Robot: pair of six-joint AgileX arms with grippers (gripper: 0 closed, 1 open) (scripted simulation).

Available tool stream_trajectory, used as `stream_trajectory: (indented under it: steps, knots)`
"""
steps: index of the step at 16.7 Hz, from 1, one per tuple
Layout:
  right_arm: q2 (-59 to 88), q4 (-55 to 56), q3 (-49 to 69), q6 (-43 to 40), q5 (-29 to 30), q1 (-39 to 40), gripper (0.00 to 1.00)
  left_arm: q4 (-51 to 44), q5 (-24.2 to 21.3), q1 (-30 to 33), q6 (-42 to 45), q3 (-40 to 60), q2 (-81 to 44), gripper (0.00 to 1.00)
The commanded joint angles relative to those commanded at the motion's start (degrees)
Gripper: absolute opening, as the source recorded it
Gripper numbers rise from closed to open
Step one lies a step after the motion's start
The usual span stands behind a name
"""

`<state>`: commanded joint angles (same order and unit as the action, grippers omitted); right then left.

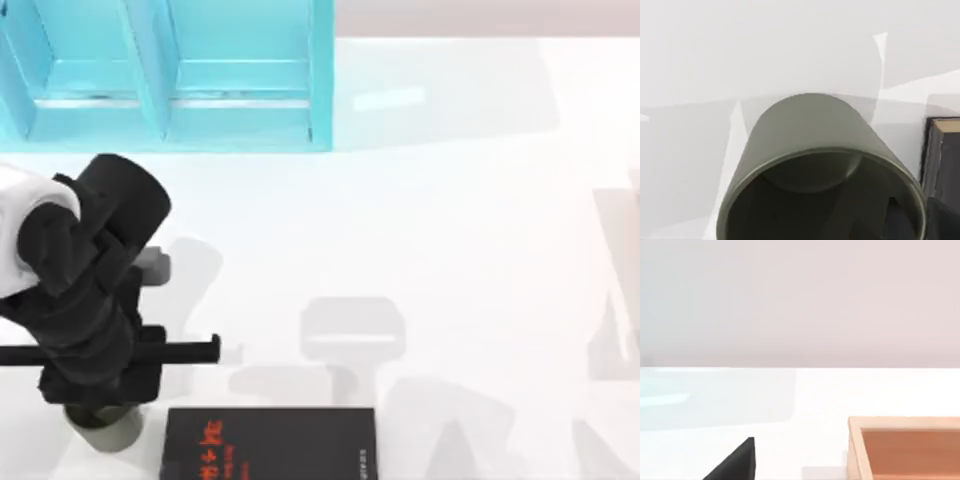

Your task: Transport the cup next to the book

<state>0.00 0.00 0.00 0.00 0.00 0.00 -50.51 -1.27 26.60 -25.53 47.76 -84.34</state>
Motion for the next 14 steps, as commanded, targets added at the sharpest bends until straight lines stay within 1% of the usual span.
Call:
stream_trajectory:
  steps: [8,9,14]
  knots:
    - [0.0,0.0,0.0,0.0,0.0,0.0,1.0,0.0,0.0,0.0,0.0,0.0,0.0,0.98]
    - [0.0,0.0,0.0,0.0,0.0,0.0,1.0,0.0,0.0,0.0,0.0,0.0,0.0,1.0]
    - [0.0,0.0,0.0,0.0,0.0,0.0,1.0,0.0,0.0,0.0,0.0,0.0,0.0,1.0]
